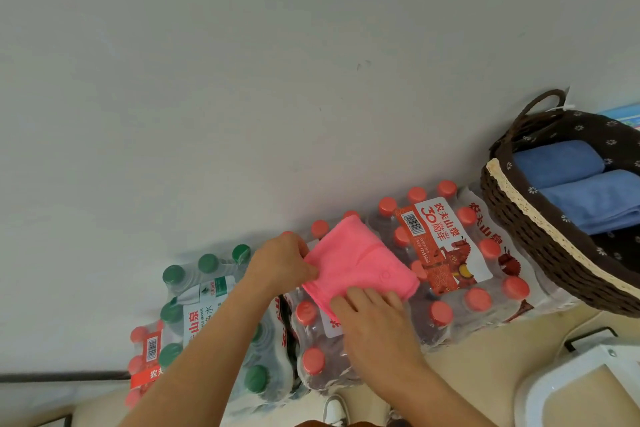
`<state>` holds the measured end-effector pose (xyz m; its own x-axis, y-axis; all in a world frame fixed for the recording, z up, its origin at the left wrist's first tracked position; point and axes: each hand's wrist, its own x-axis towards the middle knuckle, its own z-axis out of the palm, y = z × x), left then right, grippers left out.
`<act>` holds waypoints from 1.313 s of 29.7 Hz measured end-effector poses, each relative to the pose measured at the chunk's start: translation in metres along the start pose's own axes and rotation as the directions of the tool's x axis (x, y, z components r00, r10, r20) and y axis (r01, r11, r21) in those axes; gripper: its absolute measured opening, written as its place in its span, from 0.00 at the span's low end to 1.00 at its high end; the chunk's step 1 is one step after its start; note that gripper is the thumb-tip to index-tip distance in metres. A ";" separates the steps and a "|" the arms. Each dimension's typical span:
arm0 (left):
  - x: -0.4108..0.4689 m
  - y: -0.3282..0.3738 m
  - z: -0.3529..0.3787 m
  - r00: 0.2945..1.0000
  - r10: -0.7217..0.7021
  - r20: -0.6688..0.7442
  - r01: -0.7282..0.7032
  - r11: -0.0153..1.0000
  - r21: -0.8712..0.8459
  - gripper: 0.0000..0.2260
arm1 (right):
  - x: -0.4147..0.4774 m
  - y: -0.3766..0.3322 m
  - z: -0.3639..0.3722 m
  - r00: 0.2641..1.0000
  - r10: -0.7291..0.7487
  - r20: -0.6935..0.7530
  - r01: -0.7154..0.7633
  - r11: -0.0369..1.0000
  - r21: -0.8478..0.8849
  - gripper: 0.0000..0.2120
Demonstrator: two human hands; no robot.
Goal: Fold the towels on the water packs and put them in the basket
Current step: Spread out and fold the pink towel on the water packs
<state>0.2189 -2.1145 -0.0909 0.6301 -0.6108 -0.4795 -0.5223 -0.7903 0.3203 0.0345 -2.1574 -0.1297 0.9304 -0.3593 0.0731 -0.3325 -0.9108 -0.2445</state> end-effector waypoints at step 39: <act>-0.005 -0.034 0.039 0.821 0.411 -0.397 -0.311 0.904 0.294 0.22 | 0.085 0.081 -0.027 0.960 0.073 0.270 -0.176 0.909 0.377 0.25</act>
<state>0.2107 -2.0826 -0.1311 0.5301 -0.8457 0.0623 -0.8370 -0.5101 0.1979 0.0822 -2.2672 -0.1168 0.9104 -0.3569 -0.2091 -0.4076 -0.6883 -0.6001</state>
